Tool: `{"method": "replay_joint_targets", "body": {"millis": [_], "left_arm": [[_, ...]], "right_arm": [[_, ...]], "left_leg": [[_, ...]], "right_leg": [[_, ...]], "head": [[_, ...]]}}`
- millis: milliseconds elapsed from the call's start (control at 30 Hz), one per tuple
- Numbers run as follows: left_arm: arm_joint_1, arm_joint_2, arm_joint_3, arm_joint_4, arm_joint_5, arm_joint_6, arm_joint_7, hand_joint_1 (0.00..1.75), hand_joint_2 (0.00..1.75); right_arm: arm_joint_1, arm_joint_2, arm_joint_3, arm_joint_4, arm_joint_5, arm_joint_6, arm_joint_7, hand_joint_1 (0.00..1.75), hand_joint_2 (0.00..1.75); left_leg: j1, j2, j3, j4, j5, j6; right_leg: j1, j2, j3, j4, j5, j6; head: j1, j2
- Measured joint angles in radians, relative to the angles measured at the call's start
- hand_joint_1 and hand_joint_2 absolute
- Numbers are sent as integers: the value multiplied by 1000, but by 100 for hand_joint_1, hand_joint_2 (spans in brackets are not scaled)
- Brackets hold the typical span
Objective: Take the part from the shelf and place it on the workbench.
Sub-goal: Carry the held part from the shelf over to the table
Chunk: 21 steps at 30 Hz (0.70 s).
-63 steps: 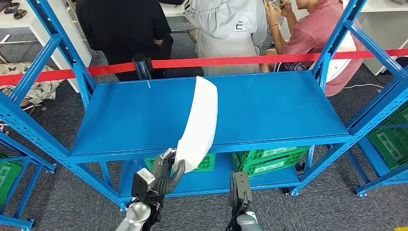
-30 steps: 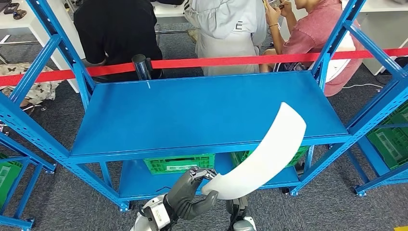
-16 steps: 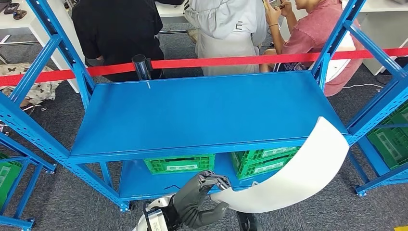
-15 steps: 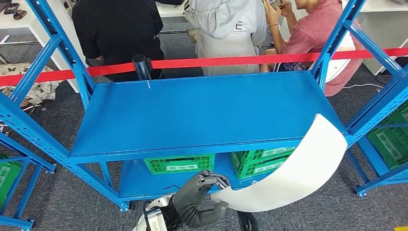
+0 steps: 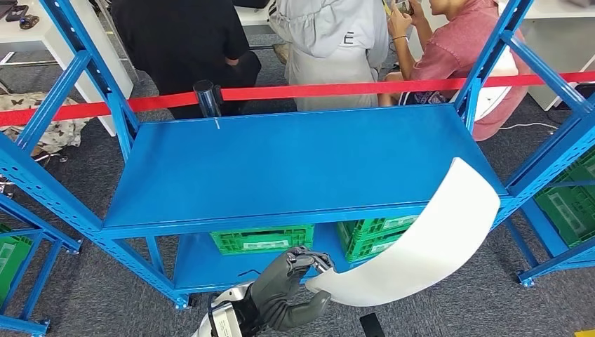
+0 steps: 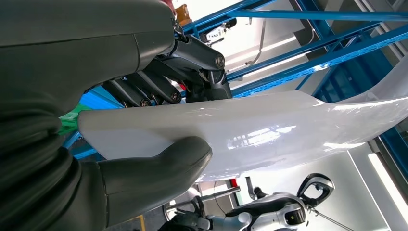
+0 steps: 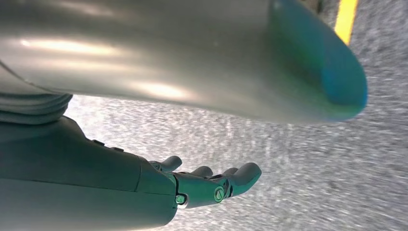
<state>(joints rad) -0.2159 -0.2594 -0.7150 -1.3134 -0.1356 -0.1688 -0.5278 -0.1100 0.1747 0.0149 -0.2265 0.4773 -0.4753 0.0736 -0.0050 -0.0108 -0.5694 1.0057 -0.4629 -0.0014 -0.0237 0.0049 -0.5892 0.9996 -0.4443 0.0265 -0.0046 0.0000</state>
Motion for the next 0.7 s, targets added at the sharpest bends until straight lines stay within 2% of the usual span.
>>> {"method": "replay_joint_targets", "body": {"millis": [67,100,200,233,267,300,367,400,433,533,567,600,633,700], "left_arm": [[-1,-2,0,-2,1,0,0,175,175],[-3,-2,-1,-3,1,0,0,175,175],[-5,-3,-4,-2,2,0,2,175,175],[-5,-3,-5,-1,2,0,3,175,175],[-5,-3,-5,0,2,0,4,175,175],[-5,-3,-5,0,2,0,4,175,175],[-6,-3,-6,0,2,0,5,175,175],[-7,-3,-6,0,1,-1,6,175,175],[-8,-3,-6,0,0,-1,7,175,175],[-11,-3,-7,0,-1,-3,10,175,175],[-11,-3,-7,0,-1,-4,11,175,175],[-12,-3,-7,0,-1,-6,12,175,175],[-13,-3,-7,0,-1,-8,13,175,175],[-14,-3,-7,1,-1,-10,15,175,175]], "right_arm": [[4,-7,0,4,6,1,18,0,0],[7,-11,0,5,8,1,25,0,0],[16,-23,0,12,11,3,40,0,0],[20,-27,0,14,11,4,44,0,0],[24,-31,0,16,12,5,46,0,0],[28,-34,0,17,13,6,48,0,0],[29,-40,0,18,15,12,49,0,0],[28,-41,1,19,16,14,49,0,0],[27,-41,1,19,17,16,49,0,0],[26,-41,1,19,19,18,51,0,0],[25,-41,1,19,19,18,51,0,0],[25,-41,1,19,19,17,51,0,0],[24,-40,1,19,19,17,50,0,0],[24,-40,1,19,20,16,50,0,0]], "left_leg": [[5,2,7,-14,14,8],[8,4,9,-22,22,13],[10,7,0,-22,28,18],[10,8,-6,-17,28,17],[11,8,-13,-11,28,16],[13,8,-21,-2,28,13],[17,7,-38,18,26,1],[17,6,-45,29,24,-7],[16,5,-50,35,24,-16],[16,4,-54,34,35,-39],[17,4,-58,40,27,-44],[18,5,-69,63,4,-49],[18,6,-86,107,-35,-51],[18,6,-127,237,-126,-54]], "right_leg": [[0,0,-3,13,-13,5],[0,0,-15,43,-34,8],[-1,0,-94,224,-134,14],[-2,0,-111,267,-149,17],[-4,-1,-111,274,-145,19],[-7,-1,-91,240,-124,22],[-12,-1,-23,119,-79,27],[-12,2,-2,76,-64,24],[-11,4,6,56,-57,17],[-6,5,-8,58,-41,-13],[-6,3,-14,57,-34,-22],[-7,2,-21,55,-27,-30],[-7,0,-31,54,-18,-37],[-4,-3,-56,54,0,-42]], "head": [[1,0],[3,0],[13,0],[15,0],[16,0],[17,0],[19,0],[21,0],[22,0],[15,0],[12,0],[9,0],[4,0],[-5,0]]}}
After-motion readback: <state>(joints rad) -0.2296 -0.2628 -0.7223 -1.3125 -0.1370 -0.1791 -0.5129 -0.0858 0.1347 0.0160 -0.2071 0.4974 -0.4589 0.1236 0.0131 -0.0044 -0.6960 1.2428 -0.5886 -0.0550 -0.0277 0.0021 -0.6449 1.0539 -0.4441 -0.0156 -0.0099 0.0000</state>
